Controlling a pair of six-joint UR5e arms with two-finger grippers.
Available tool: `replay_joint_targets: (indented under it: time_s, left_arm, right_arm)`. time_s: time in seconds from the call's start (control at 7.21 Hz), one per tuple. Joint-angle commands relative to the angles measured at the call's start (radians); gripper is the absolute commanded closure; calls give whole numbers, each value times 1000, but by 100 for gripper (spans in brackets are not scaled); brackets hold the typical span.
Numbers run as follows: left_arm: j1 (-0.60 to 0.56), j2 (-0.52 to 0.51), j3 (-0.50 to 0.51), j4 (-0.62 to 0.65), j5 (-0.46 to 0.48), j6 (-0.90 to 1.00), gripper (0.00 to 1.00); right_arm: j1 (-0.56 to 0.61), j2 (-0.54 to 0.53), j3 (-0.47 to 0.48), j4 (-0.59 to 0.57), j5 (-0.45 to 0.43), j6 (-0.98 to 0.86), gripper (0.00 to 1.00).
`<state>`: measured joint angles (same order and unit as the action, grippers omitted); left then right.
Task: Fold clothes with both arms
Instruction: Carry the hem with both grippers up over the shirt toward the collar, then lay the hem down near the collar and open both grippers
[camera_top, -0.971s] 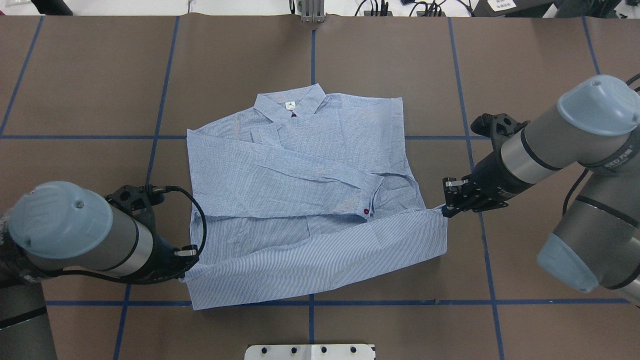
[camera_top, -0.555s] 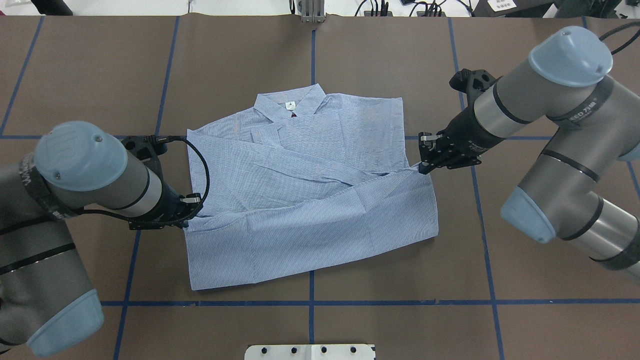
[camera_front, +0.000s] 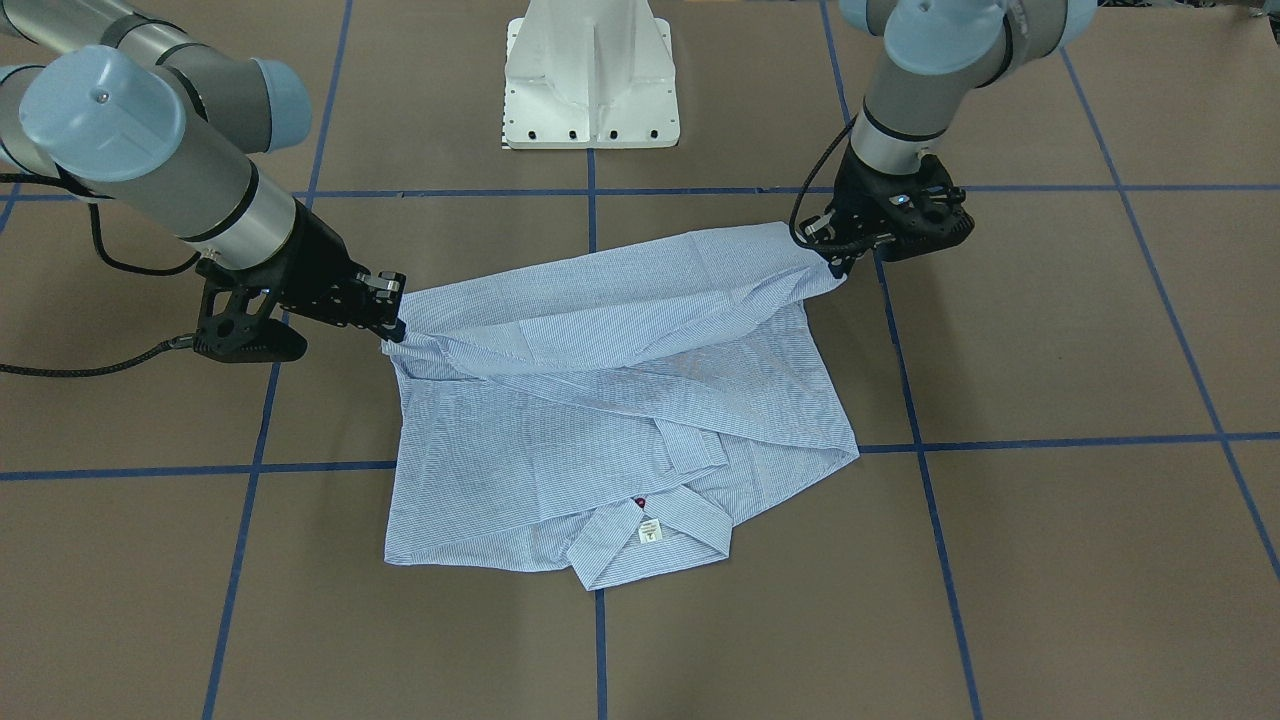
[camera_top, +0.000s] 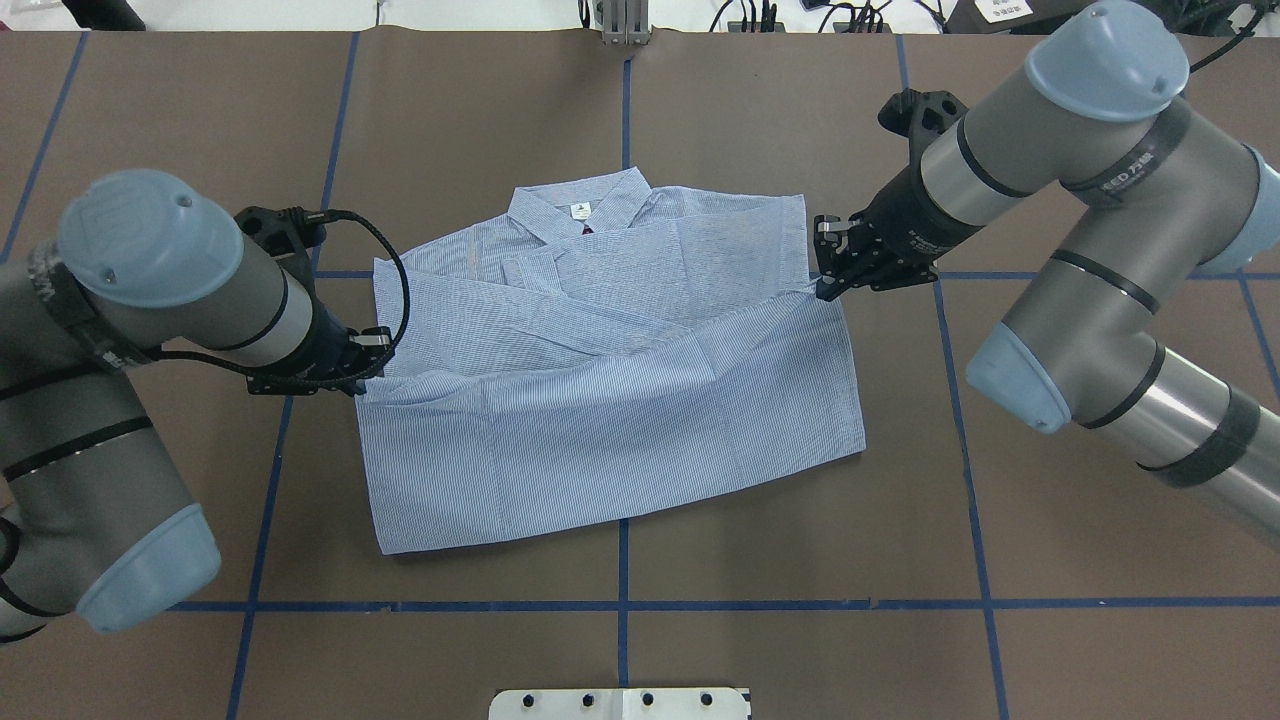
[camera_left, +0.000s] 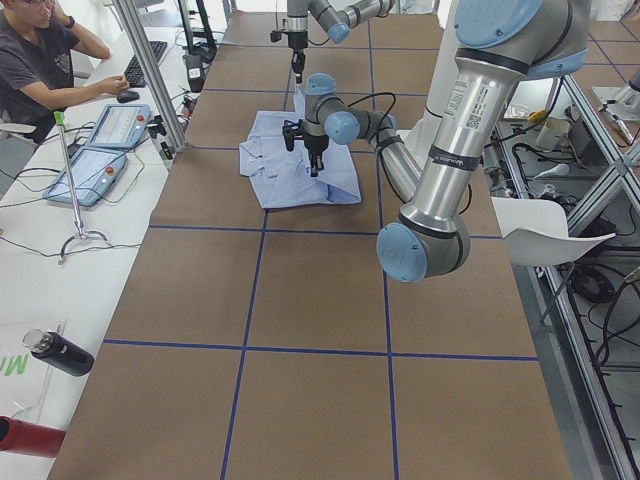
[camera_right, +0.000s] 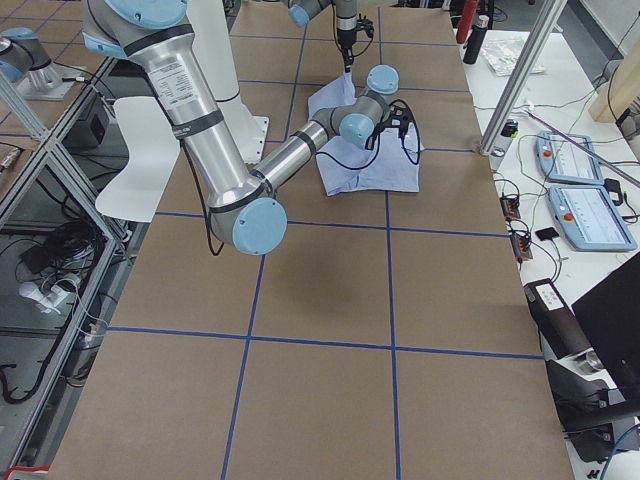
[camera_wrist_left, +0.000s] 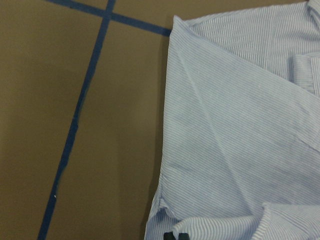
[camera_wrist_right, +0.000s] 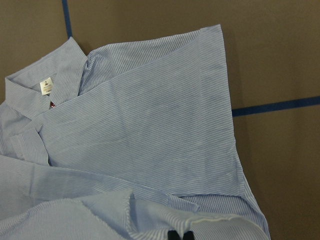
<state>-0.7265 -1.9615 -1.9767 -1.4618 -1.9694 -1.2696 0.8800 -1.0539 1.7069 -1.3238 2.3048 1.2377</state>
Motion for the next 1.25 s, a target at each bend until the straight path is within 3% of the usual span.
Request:
replay_joint_targets:
  time_s: [0.0, 0.28, 0.69, 0.97, 1.11]
  left_arm:
    - [-34, -101, 149, -37, -9, 47, 100]
    - [-65, -115, 258, -174, -11, 47, 100]
    - [-120, -126, 326, -245, -25, 53, 100]
    - [-151, -141, 376, -268, -35, 116, 100]
    - [-160, -149, 406, -297, -35, 118, 100]
  right_arm:
    - [17, 95, -129, 1, -2, -16, 100]
    - [42, 176, -257, 3, -2, -53, 100]
    - [80, 245, -352, 5, -2, -72, 100]
    - [79, 255, -485, 181, -18, -75, 100]
    - [79, 276, -525, 198, -18, -75, 100]
